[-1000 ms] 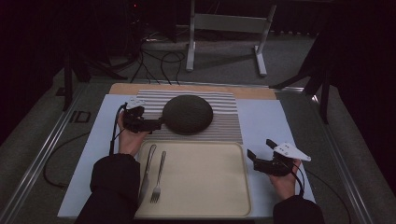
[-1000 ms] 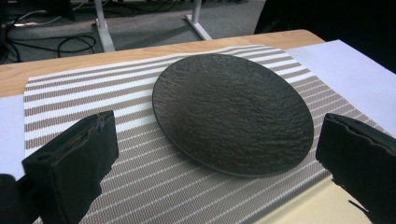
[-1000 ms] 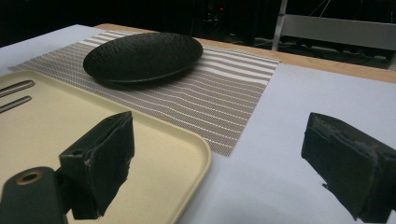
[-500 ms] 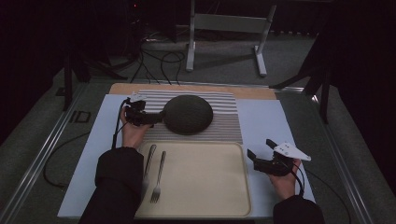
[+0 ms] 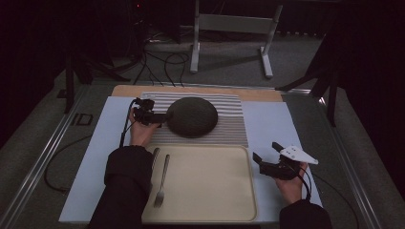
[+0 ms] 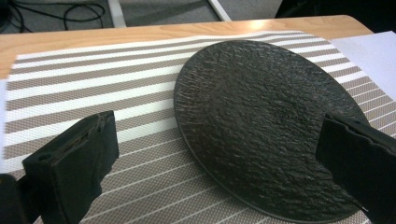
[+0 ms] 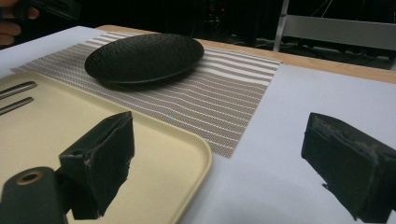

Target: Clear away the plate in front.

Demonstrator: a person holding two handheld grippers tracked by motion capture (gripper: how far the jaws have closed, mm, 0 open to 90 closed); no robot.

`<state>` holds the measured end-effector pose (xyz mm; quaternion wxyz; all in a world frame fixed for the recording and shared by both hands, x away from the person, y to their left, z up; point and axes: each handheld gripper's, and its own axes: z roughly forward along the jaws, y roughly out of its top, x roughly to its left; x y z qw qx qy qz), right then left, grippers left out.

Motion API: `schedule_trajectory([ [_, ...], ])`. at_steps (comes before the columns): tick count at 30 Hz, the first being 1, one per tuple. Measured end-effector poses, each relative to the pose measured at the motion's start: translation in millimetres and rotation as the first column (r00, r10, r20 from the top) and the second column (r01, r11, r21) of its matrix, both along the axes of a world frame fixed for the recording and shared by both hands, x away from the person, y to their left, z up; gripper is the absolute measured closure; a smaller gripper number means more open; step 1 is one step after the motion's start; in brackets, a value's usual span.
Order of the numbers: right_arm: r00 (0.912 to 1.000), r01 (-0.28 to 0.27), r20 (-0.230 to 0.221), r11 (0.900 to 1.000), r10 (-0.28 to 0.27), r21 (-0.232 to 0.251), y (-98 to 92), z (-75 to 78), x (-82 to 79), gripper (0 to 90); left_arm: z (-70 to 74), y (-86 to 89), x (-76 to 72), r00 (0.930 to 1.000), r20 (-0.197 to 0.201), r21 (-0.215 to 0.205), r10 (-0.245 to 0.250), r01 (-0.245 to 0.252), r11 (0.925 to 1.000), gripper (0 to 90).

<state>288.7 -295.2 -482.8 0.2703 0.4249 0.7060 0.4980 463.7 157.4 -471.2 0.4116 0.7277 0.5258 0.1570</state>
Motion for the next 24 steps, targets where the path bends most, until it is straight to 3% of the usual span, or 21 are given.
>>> schedule_trajectory([
  [6,1.0,0.0,0.0,1.0,0.0,0.007,-0.5,0.2,-0.1,9.6,-11.6,-5.6,9.2,0.9977,-0.067,-0.033,0.002,-0.004,0.9995,2.1],
  [11,1.0,0.0,-0.001,1.0,0.0,0.008,-1.0,0.4,-0.2,9.6,-17.1,-9.0,11.3,0.9959,-0.09,-0.032,-0.005,0.002,0.9995,3.5],
  [17,1.0,-0.002,0.001,1.0,0.002,0.01,-1.1,0.6,-0.2,9.6,-27.3,-8.3,15.2,0.9891,-0.147,-0.039,0.014,-0.02,0.999,15.4],
  [20,1.0,-0.003,0.001,1.0,0.003,0.01,-1.1,0.6,-0.2,9.6,-31.3,-10.1,15.8,0.9866,-0.162,-0.024,0.017,-0.021,0.9995,17.8],
  [24,1.0,-0.003,-0.001,1.0,0.003,0.009,-1.0,0.5,-0.2,9.6,-36.9,-12.0,16.5,0.9813,-0.19,-0.009,0.031,-0.033,0.9994,27.7],
])
